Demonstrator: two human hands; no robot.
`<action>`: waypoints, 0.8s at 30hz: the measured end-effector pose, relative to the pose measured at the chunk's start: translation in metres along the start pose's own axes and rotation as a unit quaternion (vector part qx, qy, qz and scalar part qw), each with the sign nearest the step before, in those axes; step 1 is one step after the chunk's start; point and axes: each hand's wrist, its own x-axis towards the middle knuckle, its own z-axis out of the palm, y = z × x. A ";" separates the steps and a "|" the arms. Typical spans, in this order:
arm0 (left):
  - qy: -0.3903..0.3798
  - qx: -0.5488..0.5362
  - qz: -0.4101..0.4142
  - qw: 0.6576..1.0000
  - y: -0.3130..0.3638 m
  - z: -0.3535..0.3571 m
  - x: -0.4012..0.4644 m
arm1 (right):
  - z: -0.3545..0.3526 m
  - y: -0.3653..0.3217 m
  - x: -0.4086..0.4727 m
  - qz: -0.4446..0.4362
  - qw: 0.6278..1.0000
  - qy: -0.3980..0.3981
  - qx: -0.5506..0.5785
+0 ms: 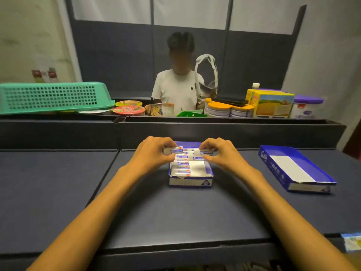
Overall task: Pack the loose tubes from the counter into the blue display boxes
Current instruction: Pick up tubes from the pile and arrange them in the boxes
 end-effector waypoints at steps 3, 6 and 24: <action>-0.012 0.008 -0.011 1.000 0.001 0.005 0.006 | 0.004 0.003 0.017 -0.003 1.000 -0.028 -0.003; -0.026 0.018 -0.018 0.999 0.000 0.013 0.012 | 0.008 0.006 0.029 -0.002 0.997 -0.066 -0.026; -0.016 0.020 0.007 1.000 -0.009 0.018 0.012 | 0.018 0.007 0.045 -0.017 0.985 -0.143 -0.091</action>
